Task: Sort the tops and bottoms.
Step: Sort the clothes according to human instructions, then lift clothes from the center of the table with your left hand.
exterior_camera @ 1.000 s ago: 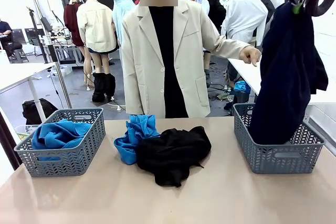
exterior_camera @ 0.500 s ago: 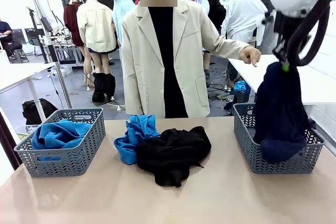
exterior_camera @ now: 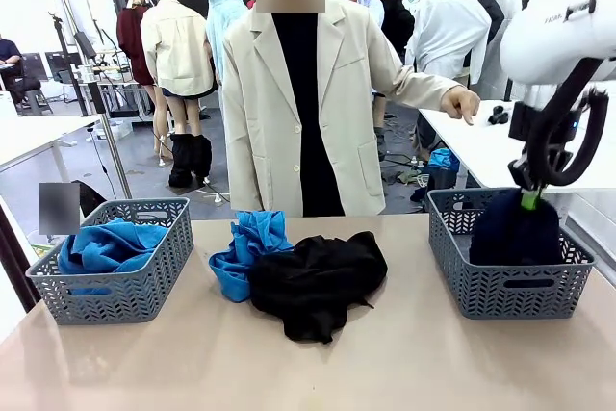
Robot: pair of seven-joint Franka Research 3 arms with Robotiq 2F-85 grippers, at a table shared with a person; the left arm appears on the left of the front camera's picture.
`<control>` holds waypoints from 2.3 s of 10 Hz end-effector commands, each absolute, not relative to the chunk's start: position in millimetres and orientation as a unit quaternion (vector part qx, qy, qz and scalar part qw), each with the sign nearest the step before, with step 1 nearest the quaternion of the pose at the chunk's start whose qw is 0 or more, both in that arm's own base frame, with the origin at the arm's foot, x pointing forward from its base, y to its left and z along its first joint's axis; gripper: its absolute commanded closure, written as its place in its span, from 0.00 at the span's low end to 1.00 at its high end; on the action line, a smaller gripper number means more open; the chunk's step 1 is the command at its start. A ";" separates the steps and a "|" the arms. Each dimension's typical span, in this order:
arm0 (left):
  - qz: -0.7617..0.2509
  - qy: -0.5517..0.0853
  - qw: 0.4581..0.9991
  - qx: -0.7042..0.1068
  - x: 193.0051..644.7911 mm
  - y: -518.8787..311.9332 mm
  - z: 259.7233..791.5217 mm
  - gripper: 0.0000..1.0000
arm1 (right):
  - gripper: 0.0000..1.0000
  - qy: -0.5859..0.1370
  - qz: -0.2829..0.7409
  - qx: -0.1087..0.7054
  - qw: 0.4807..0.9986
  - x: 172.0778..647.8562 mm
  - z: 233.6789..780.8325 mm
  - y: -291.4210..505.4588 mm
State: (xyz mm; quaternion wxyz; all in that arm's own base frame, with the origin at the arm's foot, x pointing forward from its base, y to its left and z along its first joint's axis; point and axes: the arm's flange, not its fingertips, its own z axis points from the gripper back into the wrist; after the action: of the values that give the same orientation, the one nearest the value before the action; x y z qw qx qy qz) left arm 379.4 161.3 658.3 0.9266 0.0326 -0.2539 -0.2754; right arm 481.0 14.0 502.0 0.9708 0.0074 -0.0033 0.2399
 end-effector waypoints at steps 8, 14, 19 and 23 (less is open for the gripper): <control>-0.273 -0.247 0.929 0.037 378.3 161.2 658.9 0.00 | 0.14 -0.019 0.233 0.008 0.972 488.8 504.7 23.5; -0.273 -0.247 0.929 0.037 378.3 161.2 658.9 0.00 | 0.14 -0.019 0.233 0.008 0.972 488.8 504.7 23.5; -0.273 -0.247 0.929 0.037 378.3 161.2 658.9 0.00 | 0.14 -0.085 0.200 -0.006 0.976 480.2 555.6 -52.4; -0.275 -0.254 0.927 0.033 379.2 161.7 658.4 0.00 | 0.14 -0.152 0.073 0.005 0.986 462.5 585.3 -199.6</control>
State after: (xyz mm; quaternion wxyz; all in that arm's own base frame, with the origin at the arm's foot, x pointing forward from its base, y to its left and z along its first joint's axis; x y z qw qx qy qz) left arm 379.2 161.8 658.4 0.9266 0.0324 -0.2542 -0.2751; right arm 447.8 -195.1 596.2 0.9872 -0.0099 -0.1323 0.0881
